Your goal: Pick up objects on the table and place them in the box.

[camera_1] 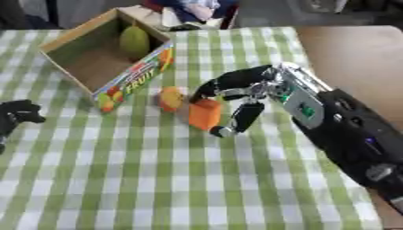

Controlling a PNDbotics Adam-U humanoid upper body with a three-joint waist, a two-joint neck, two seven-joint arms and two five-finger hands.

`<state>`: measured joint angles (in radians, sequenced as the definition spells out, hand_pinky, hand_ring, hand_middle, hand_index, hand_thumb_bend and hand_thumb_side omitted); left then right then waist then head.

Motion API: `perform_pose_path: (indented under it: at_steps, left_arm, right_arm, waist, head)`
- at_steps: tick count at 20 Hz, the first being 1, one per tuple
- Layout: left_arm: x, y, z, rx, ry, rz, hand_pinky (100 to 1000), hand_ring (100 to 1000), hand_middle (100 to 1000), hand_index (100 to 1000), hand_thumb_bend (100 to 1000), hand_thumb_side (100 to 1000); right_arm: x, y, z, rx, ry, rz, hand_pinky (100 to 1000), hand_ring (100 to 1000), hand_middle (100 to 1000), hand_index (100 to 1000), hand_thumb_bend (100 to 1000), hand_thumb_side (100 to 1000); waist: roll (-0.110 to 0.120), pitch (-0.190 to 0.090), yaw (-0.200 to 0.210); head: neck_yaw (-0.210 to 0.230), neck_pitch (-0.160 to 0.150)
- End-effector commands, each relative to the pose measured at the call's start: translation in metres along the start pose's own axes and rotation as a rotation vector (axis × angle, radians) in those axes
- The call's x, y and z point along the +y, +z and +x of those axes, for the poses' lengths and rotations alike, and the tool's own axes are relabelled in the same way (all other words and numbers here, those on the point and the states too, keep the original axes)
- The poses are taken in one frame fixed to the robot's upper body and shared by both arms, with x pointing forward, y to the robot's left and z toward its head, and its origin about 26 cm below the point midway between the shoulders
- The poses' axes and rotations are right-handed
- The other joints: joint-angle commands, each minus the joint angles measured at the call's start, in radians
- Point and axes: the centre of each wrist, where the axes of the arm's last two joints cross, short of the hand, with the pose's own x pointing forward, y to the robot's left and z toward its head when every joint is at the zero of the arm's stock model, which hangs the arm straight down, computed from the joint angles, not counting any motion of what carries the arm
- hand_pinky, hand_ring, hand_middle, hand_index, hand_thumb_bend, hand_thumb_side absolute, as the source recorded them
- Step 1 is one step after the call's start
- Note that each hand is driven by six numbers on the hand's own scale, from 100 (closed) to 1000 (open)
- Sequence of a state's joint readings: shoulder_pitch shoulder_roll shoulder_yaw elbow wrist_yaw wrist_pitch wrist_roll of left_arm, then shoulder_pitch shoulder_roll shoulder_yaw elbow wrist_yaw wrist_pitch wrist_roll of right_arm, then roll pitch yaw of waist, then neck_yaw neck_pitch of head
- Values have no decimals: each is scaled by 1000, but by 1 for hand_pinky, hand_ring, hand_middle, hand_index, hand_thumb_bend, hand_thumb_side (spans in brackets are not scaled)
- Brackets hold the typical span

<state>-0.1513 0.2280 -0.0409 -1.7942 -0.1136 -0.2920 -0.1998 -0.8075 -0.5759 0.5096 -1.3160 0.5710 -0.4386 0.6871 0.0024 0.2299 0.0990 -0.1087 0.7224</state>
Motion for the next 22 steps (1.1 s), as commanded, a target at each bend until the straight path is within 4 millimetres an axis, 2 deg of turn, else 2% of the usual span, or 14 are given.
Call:
perform_pose_path:
  at_steps: [1,10,22]
  left_arm:
    - [6,-2,4,-17,-18,-5,849,674,705,827,100,898]
    - [5,-3,4,-19,-16,-6,849,675,706,827,100,898]
    - [5,-3,4,-20,-15,-7,849,676,707,828,100,897]
  right_arm:
    - [-6,5,-6,24,21,-2,896,937,919,981,255,496]
    - [-2,-3,-10,28,20,-11,883,924,904,978,237,498]
    - [-14,-4,-6,17,50,-58,886,925,907,981,237,489]
  waist:
    - [2,-13,1]
    - [5,-13,3]
    - [5,-13,3]
  head:
    - [-4,6]
    - [-5,7]
    - [-5,12]
